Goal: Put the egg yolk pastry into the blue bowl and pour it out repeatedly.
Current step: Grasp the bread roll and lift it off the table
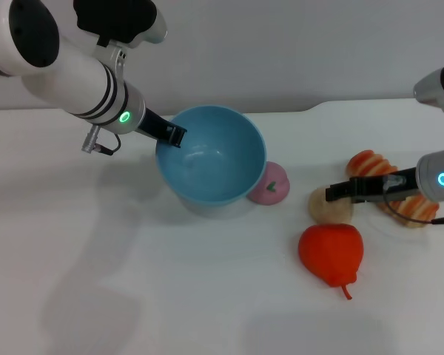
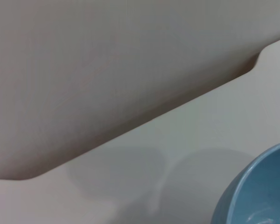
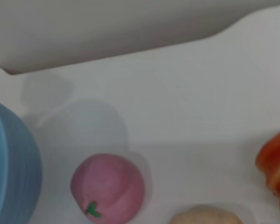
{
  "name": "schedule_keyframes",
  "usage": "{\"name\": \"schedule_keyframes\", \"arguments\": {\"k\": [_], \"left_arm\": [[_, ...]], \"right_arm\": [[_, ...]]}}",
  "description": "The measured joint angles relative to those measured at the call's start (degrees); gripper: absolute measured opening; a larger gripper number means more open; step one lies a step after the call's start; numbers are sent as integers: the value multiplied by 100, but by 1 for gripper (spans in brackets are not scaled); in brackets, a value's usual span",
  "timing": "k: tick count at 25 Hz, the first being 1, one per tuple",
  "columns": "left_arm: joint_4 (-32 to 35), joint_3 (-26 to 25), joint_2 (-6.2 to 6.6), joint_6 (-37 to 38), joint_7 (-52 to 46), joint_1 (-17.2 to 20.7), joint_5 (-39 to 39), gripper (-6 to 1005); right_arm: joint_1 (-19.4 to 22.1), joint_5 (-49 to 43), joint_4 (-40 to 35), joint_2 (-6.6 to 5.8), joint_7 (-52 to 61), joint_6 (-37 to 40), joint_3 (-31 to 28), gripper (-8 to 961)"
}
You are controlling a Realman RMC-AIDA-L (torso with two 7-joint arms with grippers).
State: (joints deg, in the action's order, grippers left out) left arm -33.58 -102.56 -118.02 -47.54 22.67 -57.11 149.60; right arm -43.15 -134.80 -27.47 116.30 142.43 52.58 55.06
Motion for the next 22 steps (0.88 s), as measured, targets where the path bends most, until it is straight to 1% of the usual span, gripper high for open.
{"name": "schedule_keyframes", "arguments": {"k": [6, 7, 8, 12, 14, 17, 22], "left_arm": [[0, 2, -1, 7, 0, 13, 0, -1], [0, 3, -1, 12, 0, 15, 0, 0], [0, 5, -1, 20, 0, 18, -1, 0], [13, 8, -1, 24, 0, 31, 0, 0], [18, 8, -5, 26, 0, 32, 0, 0], [9, 8, -12, 26, 0, 34, 0, 0], [5, 8, -12, 44, 0, 33, 0, 0]], "right_arm": [[34, 26, 176, 47, -64, -305, 6, 459], [46, 28, 173, 80, -279, -342, 9, 459], [46, 28, 173, 80, -279, -342, 9, 458], [113, 44, 37, 177, -556, -464, 9, 456], [123, 46, -3, 186, -630, -499, 11, 455], [128, 53, -96, 186, -714, -502, 13, 426], [206, 75, -459, 202, -789, -326, 14, 375]]}}
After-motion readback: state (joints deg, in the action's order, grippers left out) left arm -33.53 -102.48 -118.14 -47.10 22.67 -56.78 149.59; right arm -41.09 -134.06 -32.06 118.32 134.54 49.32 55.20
